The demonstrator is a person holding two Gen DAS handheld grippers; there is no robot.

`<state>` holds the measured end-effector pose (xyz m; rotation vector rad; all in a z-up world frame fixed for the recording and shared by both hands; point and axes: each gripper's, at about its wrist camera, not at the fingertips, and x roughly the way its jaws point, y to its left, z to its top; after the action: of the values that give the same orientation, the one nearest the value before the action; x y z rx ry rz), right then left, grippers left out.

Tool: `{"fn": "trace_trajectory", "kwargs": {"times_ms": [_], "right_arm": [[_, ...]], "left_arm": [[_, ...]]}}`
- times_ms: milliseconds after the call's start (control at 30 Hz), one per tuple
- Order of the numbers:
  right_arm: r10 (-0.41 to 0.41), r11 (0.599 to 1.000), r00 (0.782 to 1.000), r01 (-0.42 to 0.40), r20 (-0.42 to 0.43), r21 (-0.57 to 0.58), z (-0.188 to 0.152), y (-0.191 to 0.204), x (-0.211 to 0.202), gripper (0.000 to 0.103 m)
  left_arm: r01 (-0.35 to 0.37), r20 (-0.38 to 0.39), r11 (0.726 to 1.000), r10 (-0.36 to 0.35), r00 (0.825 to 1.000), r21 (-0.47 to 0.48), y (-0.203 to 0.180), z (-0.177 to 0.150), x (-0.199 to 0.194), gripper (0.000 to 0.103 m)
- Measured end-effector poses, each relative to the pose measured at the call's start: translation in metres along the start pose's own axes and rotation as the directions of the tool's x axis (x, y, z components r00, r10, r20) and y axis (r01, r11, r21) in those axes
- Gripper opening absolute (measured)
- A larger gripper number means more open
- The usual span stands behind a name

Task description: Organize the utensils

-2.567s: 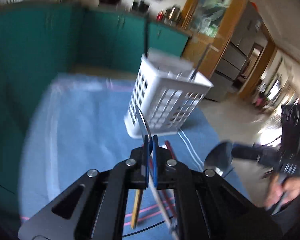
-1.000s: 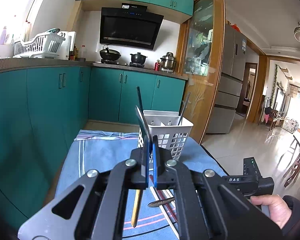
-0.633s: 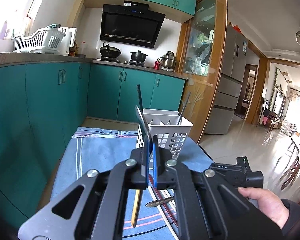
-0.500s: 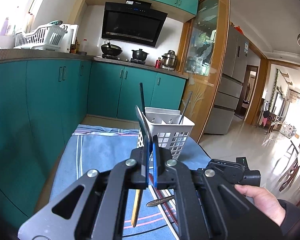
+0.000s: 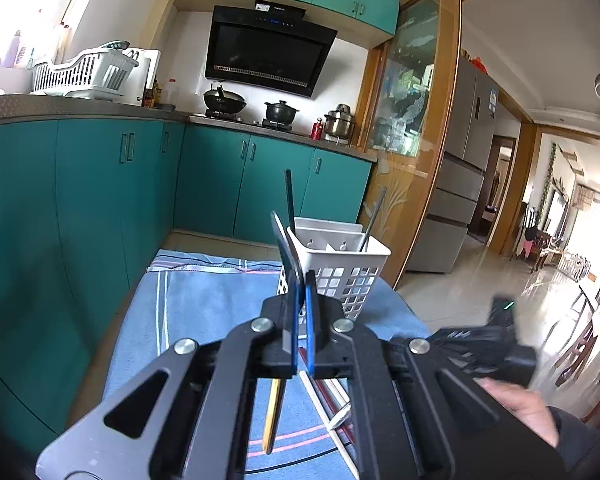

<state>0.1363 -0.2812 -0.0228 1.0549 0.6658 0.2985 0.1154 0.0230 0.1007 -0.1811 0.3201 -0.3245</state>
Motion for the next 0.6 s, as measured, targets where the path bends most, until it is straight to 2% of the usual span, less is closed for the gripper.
{"fn": "trace_trajectory", "kwargs": {"times_ms": [100,167,233,333,600], "right_arm": [[0.067,0.975,0.997,-0.057,0.037,-0.214,-0.003,0.055,-0.033,0.004],[0.106,0.934,0.992,-0.074,0.073,-0.35,-0.008,0.09,-0.059,0.004],[0.14,0.9,0.986,-0.09,0.088,-0.426,-0.012,0.111,-0.08,0.004],[0.161,0.877,0.983,-0.104,0.083,-0.47,-0.016,0.124,-0.098,0.004],[0.103,0.889,0.994,-0.074,0.041,-0.451,-0.012,0.108,-0.086,0.003]], "left_arm": [[0.004,0.017,1.0,-0.004,1.0,-0.009,0.001,0.002,-0.006,0.002],[0.02,0.024,0.999,-0.019,1.0,-0.025,0.001,0.005,-0.01,0.002],[0.026,0.044,0.999,-0.024,0.999,-0.027,0.0,0.008,-0.015,0.002],[0.03,0.074,0.999,-0.028,0.997,-0.033,-0.005,0.011,-0.022,0.002],[0.025,0.09,0.999,-0.023,0.996,-0.02,-0.014,0.009,-0.023,0.002]]}}
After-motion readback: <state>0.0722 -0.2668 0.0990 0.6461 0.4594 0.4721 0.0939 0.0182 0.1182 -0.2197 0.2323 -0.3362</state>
